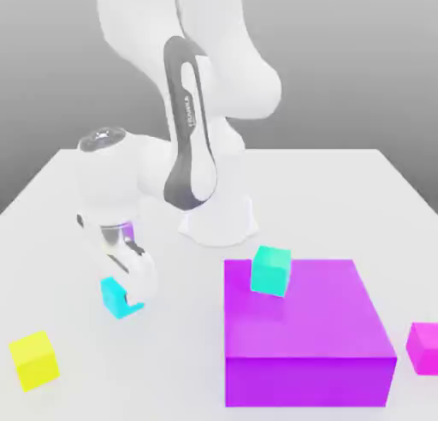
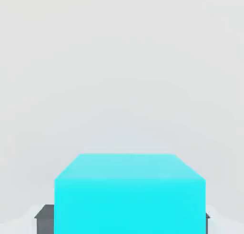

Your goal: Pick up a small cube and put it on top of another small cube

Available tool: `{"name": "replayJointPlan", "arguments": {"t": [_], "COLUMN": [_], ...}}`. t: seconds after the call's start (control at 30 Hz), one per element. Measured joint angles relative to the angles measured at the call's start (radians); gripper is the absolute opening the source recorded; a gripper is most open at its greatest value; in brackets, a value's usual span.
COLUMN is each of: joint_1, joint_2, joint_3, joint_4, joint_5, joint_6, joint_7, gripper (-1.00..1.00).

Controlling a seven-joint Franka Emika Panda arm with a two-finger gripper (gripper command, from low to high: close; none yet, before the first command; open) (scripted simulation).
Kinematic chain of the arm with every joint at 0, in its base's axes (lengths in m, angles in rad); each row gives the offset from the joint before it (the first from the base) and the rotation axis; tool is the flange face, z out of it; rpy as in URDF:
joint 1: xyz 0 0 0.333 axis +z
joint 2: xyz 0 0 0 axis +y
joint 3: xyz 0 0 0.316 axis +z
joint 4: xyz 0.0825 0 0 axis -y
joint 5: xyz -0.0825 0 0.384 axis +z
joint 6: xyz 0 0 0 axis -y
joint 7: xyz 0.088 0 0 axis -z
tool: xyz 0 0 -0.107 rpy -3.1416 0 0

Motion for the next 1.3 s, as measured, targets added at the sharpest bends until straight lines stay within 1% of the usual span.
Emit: {"name": "replayJointPlan", "arguments": {"t": [0.03,0.1,0.23,0.37,0.57,1.0,1.07,1.2,1.23,1.3], "joint_1": [-0.014,-0.003,0.011,0.010,0.117,0.388,0.399,0.395,0.394,0.394], "joint_2": [0.018,-0.014,-0.146,-0.288,-0.450,-0.786,-0.764,-0.651,-0.634,-0.634], "joint_3": [0.013,-0.001,-0.036,-0.029,0.098,0.409,0.438,0.478,0.484,0.484], "joint_4": [0.003,-0.003,-0.025,-0.045,-0.006,0.101,0.091,0.047,0.041,0.041], "joint_5": [-0.001,-0.009,-0.080,-0.095,-0.016,0.213,0.229,0.244,0.246,0.246], "joint_6": [0.015,-0.011,-0.122,-0.242,-0.439,-0.868,-0.835,-0.680,-0.656,-0.656], "joint_7": [0.000,0.007,0.058,0.081,0.313,0.859,0.890,0.903,0.904,0.904], "gripper": [-1.00,-1.00,-1.00,-1.00,-1.00,-1.00,-1.00,-1.00,1.00,1.00]}}
